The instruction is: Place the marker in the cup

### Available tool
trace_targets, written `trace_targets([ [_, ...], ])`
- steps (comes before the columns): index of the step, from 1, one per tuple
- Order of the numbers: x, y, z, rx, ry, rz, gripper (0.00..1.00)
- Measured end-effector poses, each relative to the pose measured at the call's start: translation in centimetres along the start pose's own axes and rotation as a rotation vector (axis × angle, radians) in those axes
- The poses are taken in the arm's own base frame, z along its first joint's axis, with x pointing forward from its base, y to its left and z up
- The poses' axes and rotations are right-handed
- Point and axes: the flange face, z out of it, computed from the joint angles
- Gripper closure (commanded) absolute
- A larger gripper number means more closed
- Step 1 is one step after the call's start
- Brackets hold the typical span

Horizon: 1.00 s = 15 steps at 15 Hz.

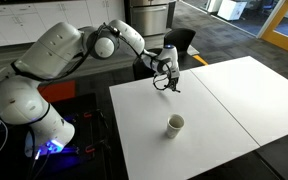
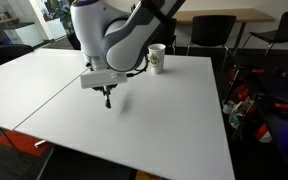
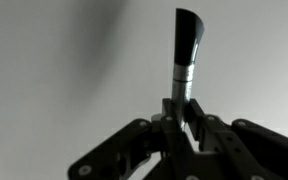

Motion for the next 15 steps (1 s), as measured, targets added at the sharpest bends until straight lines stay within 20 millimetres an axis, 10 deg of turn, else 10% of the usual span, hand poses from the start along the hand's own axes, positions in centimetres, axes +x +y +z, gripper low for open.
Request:
trace_targets([
  [15, 1.5, 4.5, -6.1, -0.153, 0.321, 0.159, 0.95],
])
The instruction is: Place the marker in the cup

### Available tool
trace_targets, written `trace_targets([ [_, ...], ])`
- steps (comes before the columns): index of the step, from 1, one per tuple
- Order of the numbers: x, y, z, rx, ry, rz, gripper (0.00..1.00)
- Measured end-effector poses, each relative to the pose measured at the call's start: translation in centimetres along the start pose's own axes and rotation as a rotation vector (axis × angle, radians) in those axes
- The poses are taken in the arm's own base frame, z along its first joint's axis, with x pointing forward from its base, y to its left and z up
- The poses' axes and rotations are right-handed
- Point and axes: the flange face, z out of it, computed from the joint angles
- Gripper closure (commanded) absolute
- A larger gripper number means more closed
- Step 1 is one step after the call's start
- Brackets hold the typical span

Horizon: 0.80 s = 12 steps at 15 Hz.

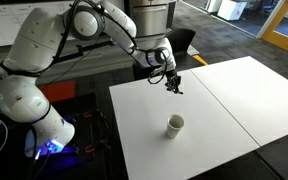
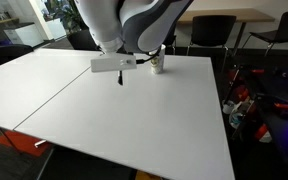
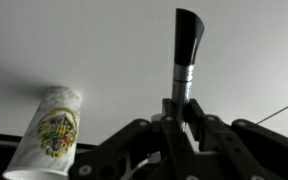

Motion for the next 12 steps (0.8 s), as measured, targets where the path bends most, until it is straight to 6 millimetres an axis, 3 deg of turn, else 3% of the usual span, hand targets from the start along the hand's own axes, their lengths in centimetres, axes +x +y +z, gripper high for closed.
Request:
trace_targets([
  [12, 3.4, 2.5, -2.6, -0.173, 0.382, 0.039, 0.95],
])
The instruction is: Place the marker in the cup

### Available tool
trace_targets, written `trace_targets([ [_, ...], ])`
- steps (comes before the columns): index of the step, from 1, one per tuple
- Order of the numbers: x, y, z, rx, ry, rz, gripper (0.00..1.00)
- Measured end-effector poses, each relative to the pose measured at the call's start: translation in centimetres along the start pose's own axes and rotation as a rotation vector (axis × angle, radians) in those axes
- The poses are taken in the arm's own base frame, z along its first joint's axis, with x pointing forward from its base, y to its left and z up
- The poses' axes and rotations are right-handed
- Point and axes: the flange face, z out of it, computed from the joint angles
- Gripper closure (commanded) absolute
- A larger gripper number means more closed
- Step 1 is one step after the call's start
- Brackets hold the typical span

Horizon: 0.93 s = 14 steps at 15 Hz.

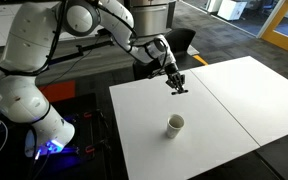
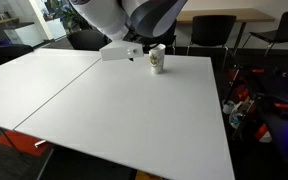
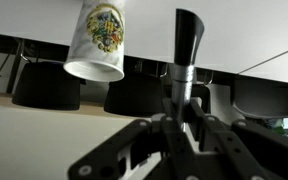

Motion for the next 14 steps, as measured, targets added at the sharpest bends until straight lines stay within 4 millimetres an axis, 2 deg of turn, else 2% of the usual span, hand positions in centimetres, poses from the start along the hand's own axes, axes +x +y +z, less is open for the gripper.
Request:
trace_targets([
  [1, 0.3, 0.2, 0.2, -0.017, 0.024, 0.005, 0.95],
  [2, 0.6, 0.4, 0.4, -0.031, 0.048, 0.011, 0.81],
  [6, 0.2, 0.4, 0.8, -0.028, 0.033, -0.001, 0.81],
  [7, 0.2, 0.4, 0.8, -0.028, 0.033, -0.001, 0.95],
  [11, 0.0, 0.8, 0.9, -0.077, 0.066, -0.012, 0.95],
  [14, 0.9, 1.5, 1.4, -0.141, 0.151, -0.027, 0.95],
])
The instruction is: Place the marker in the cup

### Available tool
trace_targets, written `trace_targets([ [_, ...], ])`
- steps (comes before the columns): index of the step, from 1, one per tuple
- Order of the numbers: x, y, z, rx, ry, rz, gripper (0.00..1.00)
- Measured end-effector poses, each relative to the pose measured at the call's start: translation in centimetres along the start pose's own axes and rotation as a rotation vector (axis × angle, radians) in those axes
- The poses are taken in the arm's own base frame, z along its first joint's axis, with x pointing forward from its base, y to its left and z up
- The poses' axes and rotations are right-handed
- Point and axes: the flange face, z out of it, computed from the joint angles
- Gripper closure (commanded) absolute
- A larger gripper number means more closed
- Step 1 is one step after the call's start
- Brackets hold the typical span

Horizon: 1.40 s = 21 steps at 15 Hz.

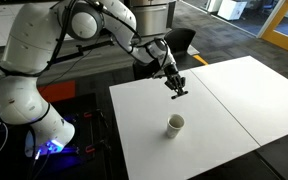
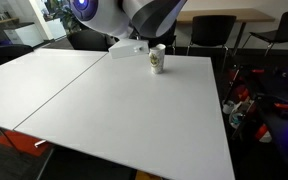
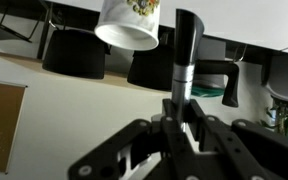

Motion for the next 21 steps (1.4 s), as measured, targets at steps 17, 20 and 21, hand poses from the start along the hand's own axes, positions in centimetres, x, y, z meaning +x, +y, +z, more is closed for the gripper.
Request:
trace_targets([
  [17, 2.8, 3.4, 4.2, -0.282, 0.287, 0.081, 0.95],
  [20, 2.5, 4.0, 5.1, -0.332, 0.313, 0.112, 0.95],
  [21, 2.4, 4.1, 5.7, -0.342, 0.315, 0.117, 0.95],
])
